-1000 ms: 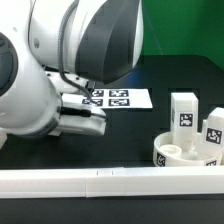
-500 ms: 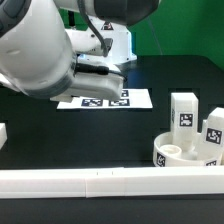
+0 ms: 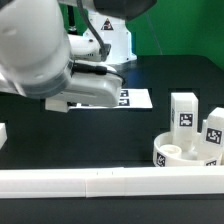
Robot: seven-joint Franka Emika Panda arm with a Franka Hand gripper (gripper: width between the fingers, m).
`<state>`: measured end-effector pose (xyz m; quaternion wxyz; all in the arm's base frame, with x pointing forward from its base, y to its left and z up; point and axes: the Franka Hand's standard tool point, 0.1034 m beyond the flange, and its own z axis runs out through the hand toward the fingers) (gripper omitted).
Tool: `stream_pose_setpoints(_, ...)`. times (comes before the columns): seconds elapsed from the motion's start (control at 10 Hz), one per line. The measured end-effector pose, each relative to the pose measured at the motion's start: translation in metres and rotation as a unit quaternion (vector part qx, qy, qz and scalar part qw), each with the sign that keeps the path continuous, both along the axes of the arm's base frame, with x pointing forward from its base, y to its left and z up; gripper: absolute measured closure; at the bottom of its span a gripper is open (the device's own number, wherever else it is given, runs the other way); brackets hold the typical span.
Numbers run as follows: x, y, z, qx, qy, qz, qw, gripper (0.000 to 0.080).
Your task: Assemble stool
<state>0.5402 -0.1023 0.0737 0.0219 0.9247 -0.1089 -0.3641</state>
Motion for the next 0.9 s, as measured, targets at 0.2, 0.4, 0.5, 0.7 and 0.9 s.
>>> stream_pose_setpoints(0.2, -0.002, 0.023, 0.019, -0.008, -0.053, -0.028, 0.998, 0.0462)
stream_pose_setpoints(0.4, 0.011, 0.026, 0.029, -0.016, -0.123, -0.023, 0.992, 0.0462)
stream_pose_setpoints(0.5, 0.015, 0.026, 0.026, -0.022, -0.160, -0.019, 0.987, 0.0462)
stream_pose_setpoints(0.7, 0.027, 0.032, 0.027, -0.033, -0.231, -0.014, 0.972, 0.0462)
stream_pose_setpoints(0.9, 0.038, 0.064, 0.041, -0.038, -0.319, 0.000, 0.947, 0.0462)
